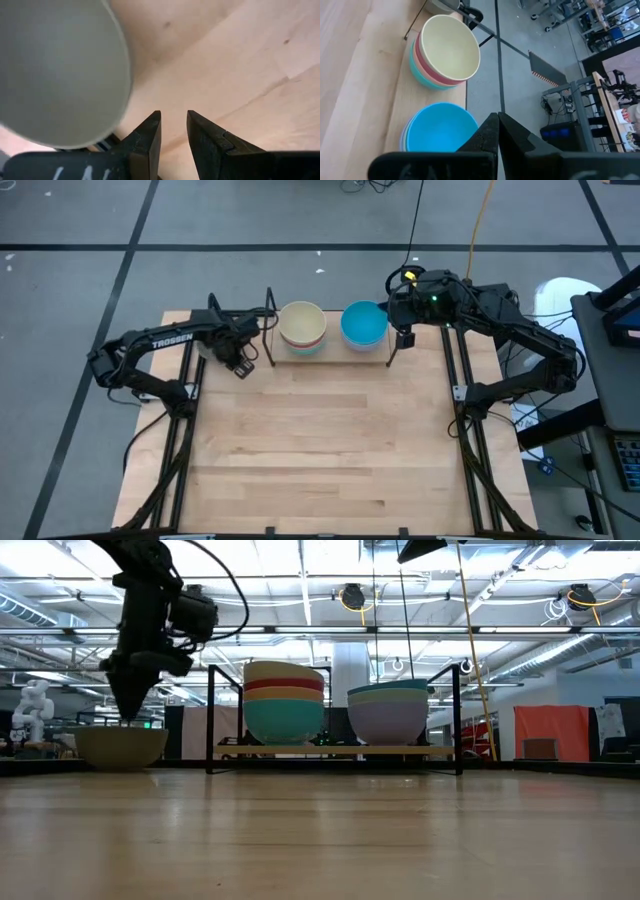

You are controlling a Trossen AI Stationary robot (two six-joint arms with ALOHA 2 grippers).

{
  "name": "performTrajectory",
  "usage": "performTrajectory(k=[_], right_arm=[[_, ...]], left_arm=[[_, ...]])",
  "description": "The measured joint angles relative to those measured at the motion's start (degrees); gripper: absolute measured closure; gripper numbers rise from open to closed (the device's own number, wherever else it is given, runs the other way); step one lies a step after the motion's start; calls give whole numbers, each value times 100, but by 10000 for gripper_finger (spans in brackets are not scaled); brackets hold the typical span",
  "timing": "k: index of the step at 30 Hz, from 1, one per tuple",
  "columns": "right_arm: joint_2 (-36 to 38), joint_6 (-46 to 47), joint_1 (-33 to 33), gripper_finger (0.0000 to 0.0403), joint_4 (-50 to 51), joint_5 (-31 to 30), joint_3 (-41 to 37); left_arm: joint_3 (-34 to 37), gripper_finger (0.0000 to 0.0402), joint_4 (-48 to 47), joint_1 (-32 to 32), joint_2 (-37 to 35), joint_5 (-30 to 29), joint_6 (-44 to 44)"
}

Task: Place and stack bowls onto a shelf
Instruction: Stack the gray bowl on top of the blue bowl on the shelf

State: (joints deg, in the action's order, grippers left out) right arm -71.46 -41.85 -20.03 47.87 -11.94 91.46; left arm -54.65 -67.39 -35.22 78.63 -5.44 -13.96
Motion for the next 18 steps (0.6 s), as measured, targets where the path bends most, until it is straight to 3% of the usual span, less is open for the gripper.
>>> performTrajectory(k=[5,18], right_arm=[[0,0,0,403,-7,0,0],[0,-85,-2,403,-3,0,0]], left_arm=[[-116,302,3,90,0,-484,254],[23,302,12,22,0,-666,38]])
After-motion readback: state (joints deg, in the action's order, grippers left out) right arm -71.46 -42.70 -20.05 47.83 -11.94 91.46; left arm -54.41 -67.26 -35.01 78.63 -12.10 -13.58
